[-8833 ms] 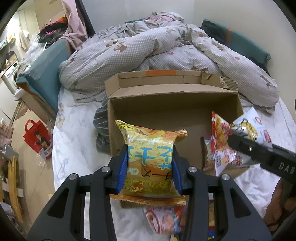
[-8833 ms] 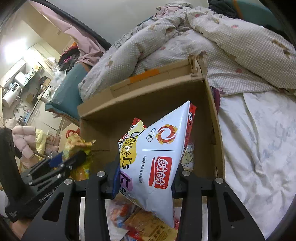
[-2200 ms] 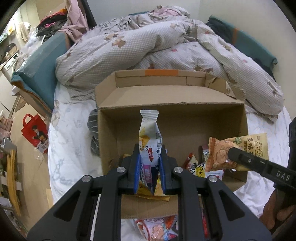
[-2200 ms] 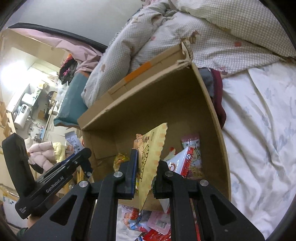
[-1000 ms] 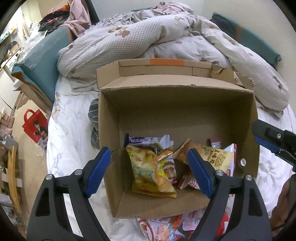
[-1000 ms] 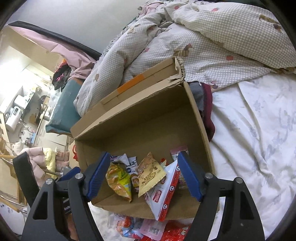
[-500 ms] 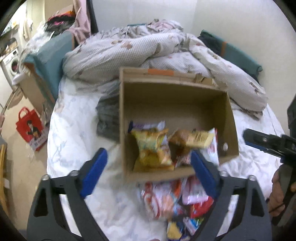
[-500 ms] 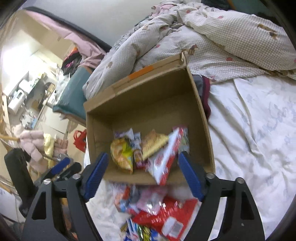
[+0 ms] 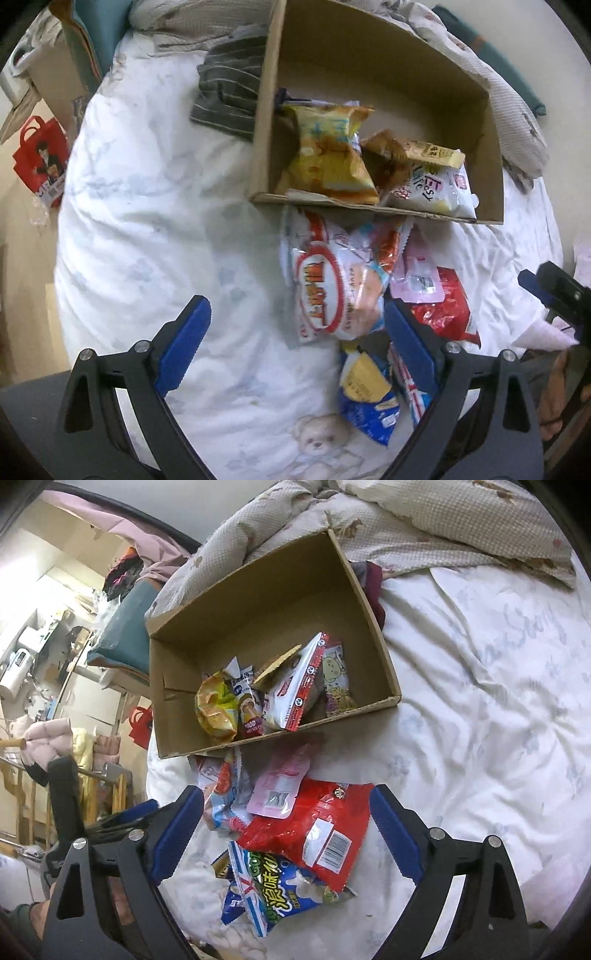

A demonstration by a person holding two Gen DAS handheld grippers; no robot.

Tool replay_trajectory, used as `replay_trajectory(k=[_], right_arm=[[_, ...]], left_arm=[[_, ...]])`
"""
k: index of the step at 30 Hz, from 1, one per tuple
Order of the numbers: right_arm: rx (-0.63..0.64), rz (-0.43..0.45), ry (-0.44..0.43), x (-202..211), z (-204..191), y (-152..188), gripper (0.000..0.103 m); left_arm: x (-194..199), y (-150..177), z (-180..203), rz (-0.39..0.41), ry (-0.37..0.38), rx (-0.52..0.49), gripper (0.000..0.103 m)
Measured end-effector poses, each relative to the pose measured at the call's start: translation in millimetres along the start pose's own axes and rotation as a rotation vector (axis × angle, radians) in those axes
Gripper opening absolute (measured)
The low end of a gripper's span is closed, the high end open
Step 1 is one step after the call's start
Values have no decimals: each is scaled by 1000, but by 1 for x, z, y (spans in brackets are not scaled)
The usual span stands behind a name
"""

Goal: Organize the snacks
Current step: 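Move both tools back over the remaining snack pile, then grasp the white shrimp flakes bag with the left tool while the right tool grasps the red chip bag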

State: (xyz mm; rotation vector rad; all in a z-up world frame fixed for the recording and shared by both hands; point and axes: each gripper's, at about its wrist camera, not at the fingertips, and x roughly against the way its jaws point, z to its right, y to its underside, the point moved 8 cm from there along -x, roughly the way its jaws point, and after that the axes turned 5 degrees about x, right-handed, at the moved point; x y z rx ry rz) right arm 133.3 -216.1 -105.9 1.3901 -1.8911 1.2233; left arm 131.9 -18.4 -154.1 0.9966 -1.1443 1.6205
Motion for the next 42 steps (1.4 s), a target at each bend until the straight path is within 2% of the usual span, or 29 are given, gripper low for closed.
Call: replay_trajectory(k=[7, 13, 15, 17, 18, 19, 20, 25, 27, 30, 32, 36, 39, 41, 42], right_arm=[[-2, 12, 16, 6, 3, 3, 93], [-28, 12, 22, 4, 10, 1, 93], [-33, 1, 28, 1, 11, 1, 93], [-44, -18, 32, -4, 15, 3, 93], [-57, -34, 28, -7, 17, 5, 93], [-69, -48, 22, -10, 19, 6, 93], [-90, -78, 13, -15, 22, 10, 93], [-176, -162, 15, -32, 38, 22, 93], [-215, -197, 21, -39, 45, 28, 93], [-269, -260, 33, -51, 56, 40, 92], [-275, -297, 20, -59, 55, 46, 86], [-262, -337, 4, -73, 48, 49, 80], [-268, -347, -24, -86, 42, 51, 69], [-260, -343, -54, -88, 35, 52, 51], [-248, -335, -57, -87, 32, 52, 49]], left_arm=[[-22, -5, 18, 0, 11, -22, 93], [-55, -2, 20, -59, -5, -30, 93], [-60, -1, 22, -65, 16, -25, 86], [-55, 0, 28, -58, 41, -38, 63], [-51, 2, 31, -58, 45, -44, 57], [-47, 3, 32, -59, 41, -43, 45], [-41, 6, 33, -63, 40, -41, 42], [-9, 13, 25, -58, 17, -35, 40], [9, 14, 16, -49, 29, -19, 39], [24, 18, 0, -37, 7, -8, 39], [29, 23, -11, -33, -9, 15, 40], [28, 22, -18, -28, 13, 76, 40], [33, 17, -16, 12, -13, 44, 40], [33, 15, -14, 16, -9, 41, 40], [33, 16, -14, 14, -4, 43, 40]])
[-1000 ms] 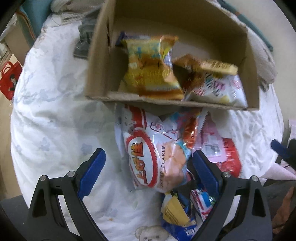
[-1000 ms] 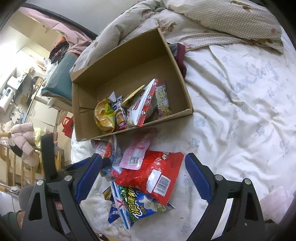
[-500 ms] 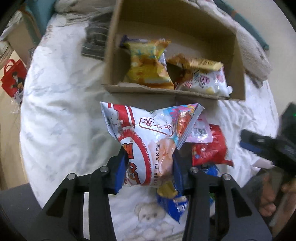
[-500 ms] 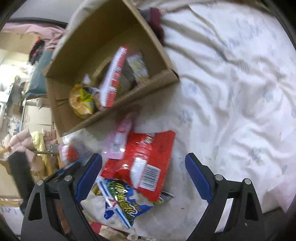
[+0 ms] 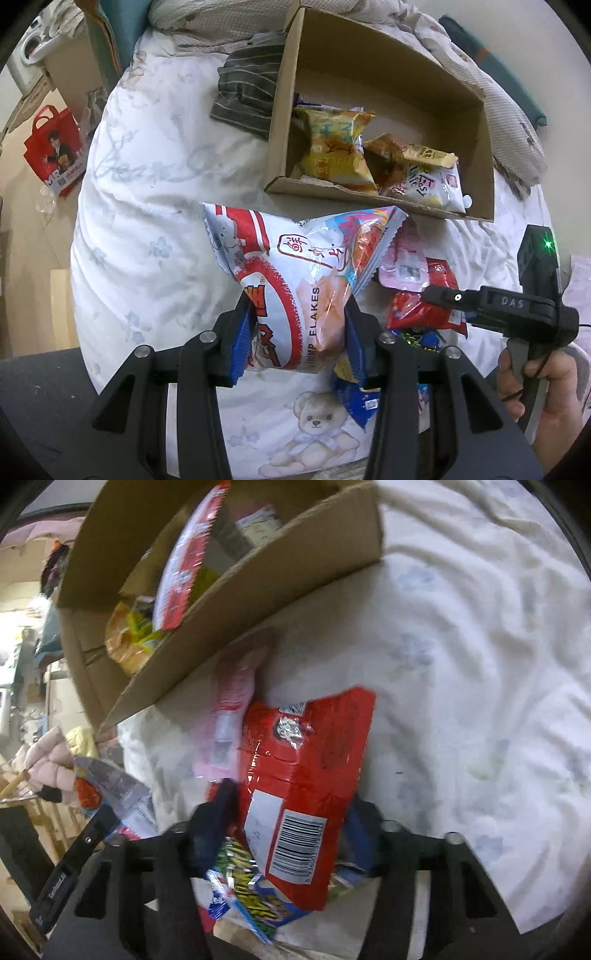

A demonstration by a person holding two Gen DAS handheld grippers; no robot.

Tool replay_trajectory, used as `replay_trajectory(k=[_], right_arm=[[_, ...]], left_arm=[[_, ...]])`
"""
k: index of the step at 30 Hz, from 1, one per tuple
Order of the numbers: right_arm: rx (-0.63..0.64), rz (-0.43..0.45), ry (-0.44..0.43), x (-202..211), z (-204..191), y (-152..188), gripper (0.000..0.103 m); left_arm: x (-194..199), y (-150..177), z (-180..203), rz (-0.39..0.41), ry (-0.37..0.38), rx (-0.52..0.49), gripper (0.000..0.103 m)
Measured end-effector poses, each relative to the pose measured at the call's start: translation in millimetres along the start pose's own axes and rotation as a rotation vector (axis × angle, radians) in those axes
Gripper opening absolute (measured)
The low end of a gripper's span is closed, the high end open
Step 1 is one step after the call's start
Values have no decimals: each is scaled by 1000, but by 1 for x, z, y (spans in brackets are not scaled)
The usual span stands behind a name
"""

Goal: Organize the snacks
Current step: 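Grasp the white shrimp flakes bag with the left tool while the right tool grasps the red chip bag, then carry both bags into the box and open both tools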

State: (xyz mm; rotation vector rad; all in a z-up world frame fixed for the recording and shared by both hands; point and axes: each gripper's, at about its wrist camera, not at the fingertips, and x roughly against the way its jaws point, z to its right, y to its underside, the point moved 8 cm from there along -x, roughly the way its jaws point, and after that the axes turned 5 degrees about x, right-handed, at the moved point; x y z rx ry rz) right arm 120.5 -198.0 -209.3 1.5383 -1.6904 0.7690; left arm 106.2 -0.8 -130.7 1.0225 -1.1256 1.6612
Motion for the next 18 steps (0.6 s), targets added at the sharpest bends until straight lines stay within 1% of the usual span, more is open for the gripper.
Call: replay_trajectory(k=[2, 5, 8, 11, 15, 18], right_arm=[[46, 21, 29, 6, -6, 3, 43], [75, 32, 36, 16, -12, 10, 38], [76, 56, 38, 32, -16, 17, 36], [82, 109, 38, 61, -17, 24, 35], [84, 202, -20, 98, -23, 22, 35], [108, 276, -72, 120, -31, 16, 35]], left_arm=[[0, 1, 0, -4, 5, 2, 40], [1, 1, 1, -4, 13, 3, 40], [3, -1, 0, 4, 17, 12, 40], [7, -1, -1, 12, 20, 18, 40], [15, -5, 0, 40, 22, 15, 40], [25, -11, 2, 85, 16, 5, 40]])
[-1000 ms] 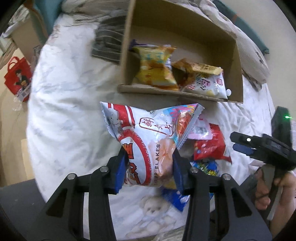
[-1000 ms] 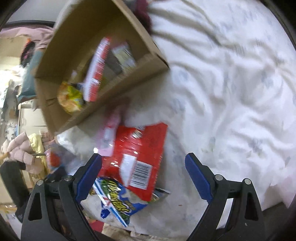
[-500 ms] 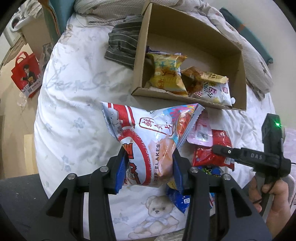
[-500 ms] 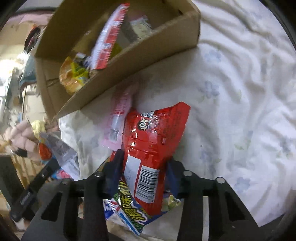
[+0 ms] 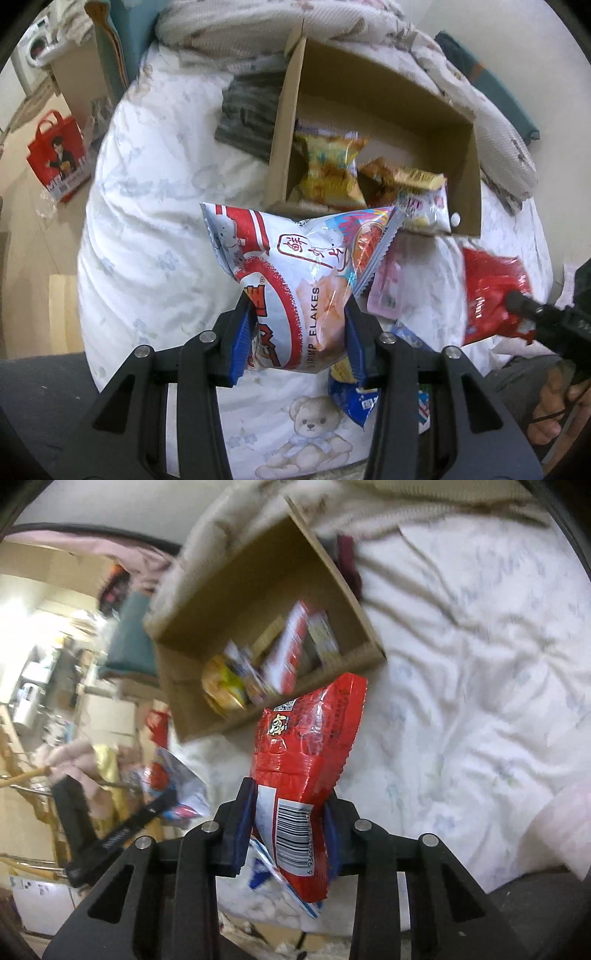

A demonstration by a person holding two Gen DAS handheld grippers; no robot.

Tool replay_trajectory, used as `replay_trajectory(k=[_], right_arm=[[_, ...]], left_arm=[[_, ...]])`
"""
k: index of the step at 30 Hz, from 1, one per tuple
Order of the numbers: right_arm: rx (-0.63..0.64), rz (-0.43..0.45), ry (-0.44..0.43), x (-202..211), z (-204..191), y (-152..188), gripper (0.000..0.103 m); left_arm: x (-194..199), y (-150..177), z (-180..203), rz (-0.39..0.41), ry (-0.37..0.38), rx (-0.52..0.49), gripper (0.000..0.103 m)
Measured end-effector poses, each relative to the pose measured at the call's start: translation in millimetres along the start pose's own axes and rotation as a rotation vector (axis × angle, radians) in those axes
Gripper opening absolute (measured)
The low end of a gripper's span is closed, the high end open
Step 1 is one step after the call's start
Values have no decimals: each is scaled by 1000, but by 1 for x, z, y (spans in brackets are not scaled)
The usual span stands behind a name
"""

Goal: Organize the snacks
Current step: 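Carry both bags into the box and open both tools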

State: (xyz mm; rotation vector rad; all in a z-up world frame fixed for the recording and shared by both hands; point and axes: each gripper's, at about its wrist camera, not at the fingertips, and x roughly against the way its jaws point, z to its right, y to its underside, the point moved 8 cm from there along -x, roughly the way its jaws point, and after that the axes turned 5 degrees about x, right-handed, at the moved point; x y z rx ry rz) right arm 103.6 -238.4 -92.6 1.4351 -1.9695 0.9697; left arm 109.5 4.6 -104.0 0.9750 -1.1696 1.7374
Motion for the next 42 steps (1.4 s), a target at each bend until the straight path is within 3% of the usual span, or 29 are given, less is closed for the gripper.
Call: replay_trajectory(k=[5, 13, 24, 28, 33, 42], right_arm=[[13, 54, -60, 10, -6, -13, 35], [34, 59, -88, -5, -19, -44, 35], [70, 139, -153, -24, -50, -115, 34], [80, 136, -137, -42, -49, -138, 34], [55, 100, -133, -71, -30, -142, 34], [57, 62, -138, -89, -29, -142, 34]], left_arm=[[17, -15, 3, 88, -27, -44, 40], [21, -40, 11, 97, -38, -56, 40], [13, -123, 60, 172, -73, -172, 40], [-5, -143, 71, 181, -92, -195, 40], [-29, -144, 79, 215, -46, -248, 40], [-60, -143, 81, 157, -66, -252, 40]])
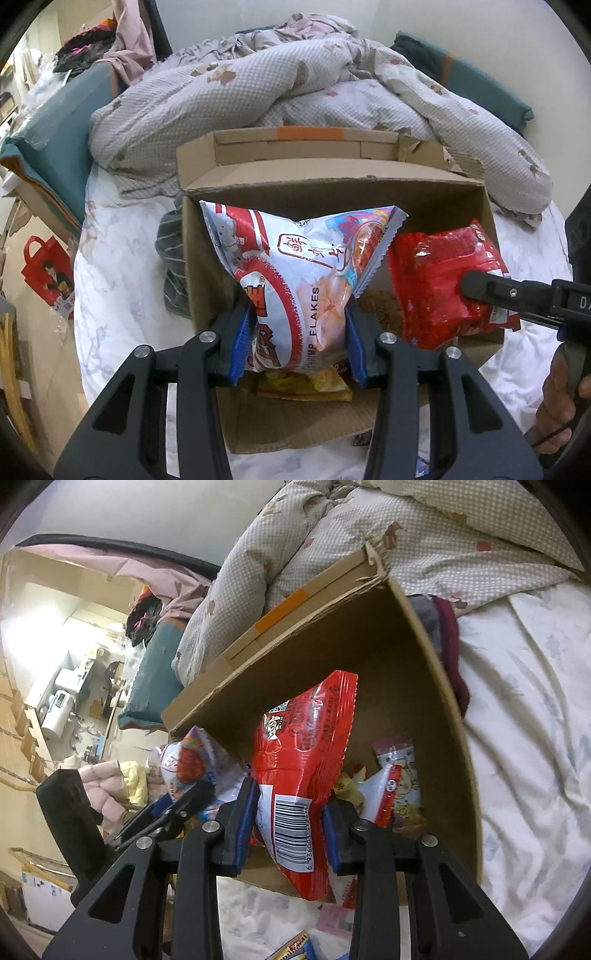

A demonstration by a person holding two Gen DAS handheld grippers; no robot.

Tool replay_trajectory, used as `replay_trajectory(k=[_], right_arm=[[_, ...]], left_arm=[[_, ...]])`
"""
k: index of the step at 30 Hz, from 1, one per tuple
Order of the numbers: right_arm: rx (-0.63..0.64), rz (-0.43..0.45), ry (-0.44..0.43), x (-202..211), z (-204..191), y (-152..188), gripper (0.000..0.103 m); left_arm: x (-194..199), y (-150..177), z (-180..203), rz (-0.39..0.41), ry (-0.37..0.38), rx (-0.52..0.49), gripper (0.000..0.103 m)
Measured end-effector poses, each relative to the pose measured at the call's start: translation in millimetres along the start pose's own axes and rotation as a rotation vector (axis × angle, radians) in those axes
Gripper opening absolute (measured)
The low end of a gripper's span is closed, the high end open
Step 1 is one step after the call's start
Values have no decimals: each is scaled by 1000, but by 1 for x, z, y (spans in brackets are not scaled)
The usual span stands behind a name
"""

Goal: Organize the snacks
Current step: 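Carry both bags into the box and open both tools, then move both tools back over the remaining snacks on the bed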

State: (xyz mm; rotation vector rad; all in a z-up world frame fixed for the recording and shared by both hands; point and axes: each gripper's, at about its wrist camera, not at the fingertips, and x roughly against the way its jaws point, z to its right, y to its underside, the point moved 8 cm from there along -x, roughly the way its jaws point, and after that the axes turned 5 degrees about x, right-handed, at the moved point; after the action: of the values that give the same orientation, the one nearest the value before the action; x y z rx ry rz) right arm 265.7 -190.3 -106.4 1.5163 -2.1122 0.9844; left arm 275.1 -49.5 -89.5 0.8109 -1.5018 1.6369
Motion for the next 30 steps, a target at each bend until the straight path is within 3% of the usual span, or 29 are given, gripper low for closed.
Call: replay_trajectory(k=[7, 9, 11, 13, 15, 16, 20, 25, 30], right_arm=[[3, -18, 20, -9, 4, 2, 37], [-2, -23, 24, -11, 4, 3, 37], [8, -21, 41, -11, 5, 2, 39], [27, -15, 54, -10, 3, 1, 40], [51, -2, 68, -8, 0, -1, 48], [60, 4, 77, -7, -1, -2, 60], [148, 61, 166, 2, -7, -10, 87], [229, 94, 288, 9, -6, -14, 88], [210, 90, 263, 13, -5, -15, 88]], left_arm=[[-1, 1, -4, -13, 29, 46, 45], [1, 0, -4, -3, 28, 51, 51], [4, -1, -5, 17, 15, 51, 67], [6, -2, -7, 25, 17, 59, 71], [8, -3, -8, 27, 40, 81, 72], [9, -3, -9, 29, 51, 94, 73], [19, -8, -17, 80, 45, 138, 88], [25, -10, -17, 105, 31, 117, 88], [26, -7, -20, 106, 13, 114, 88]])
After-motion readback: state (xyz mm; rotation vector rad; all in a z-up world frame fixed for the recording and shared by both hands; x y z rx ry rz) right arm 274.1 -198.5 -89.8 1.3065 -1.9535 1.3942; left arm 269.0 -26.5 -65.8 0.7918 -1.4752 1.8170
